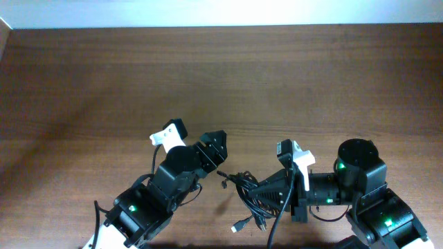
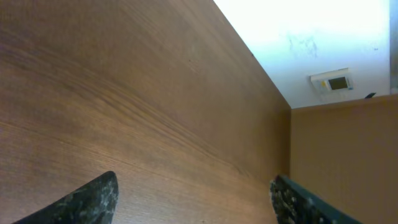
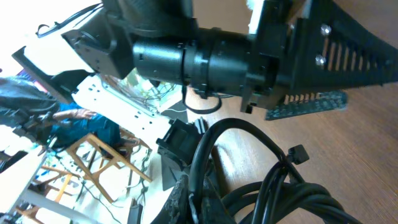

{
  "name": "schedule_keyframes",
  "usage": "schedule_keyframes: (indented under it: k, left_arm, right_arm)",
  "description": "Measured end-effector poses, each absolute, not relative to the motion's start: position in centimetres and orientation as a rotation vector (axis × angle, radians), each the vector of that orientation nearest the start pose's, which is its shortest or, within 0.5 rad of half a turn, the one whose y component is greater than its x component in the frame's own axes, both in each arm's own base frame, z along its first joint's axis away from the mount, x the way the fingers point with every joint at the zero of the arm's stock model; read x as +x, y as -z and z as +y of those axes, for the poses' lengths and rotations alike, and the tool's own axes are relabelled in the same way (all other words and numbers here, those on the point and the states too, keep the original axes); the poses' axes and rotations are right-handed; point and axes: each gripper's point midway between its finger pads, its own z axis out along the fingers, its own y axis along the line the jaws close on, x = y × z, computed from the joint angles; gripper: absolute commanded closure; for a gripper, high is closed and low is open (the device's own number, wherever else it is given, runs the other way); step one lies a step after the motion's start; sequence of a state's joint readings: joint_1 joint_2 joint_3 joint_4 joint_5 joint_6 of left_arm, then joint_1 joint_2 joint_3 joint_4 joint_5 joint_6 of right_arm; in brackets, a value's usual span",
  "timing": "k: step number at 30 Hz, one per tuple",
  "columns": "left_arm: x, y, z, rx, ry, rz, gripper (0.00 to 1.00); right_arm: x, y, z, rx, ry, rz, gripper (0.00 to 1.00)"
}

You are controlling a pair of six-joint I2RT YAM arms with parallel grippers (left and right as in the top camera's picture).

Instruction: Untangle cables

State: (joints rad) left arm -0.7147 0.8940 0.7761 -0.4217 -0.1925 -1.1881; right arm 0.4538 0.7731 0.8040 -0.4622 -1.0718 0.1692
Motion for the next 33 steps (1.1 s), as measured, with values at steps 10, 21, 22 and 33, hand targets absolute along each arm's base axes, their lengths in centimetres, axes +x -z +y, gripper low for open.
schedule_keyframes:
  k: [10, 21, 22, 33]
  left_arm:
    - [25.7, -22.5, -18.2, -0.561, 0.878, 2.164, 0.48]
    - [25.2, -22.4, -18.9, -0.524, 0.92, 2.195, 0.56]
    - [25.1, -22.4, -19.2, -0.503, 0.928, 2.202, 0.48]
    - [25.0, -21.9, -18.2, 0.209, 0.503, 2.168, 0.01]
  right_arm:
    - [13.9, -29.6, 22.9, -0.917, -1.409, 1.843, 0.96]
    - [16.7, -28.5, 22.2, -0.651, -1.331, 2.009, 0.96]
    - [16.9, -28.3, 22.1, -0.638, -1.318, 2.018, 0.96]
    - [17.3, -27.8, 21.8, -0.607, -1.284, 2.046, 0.96]
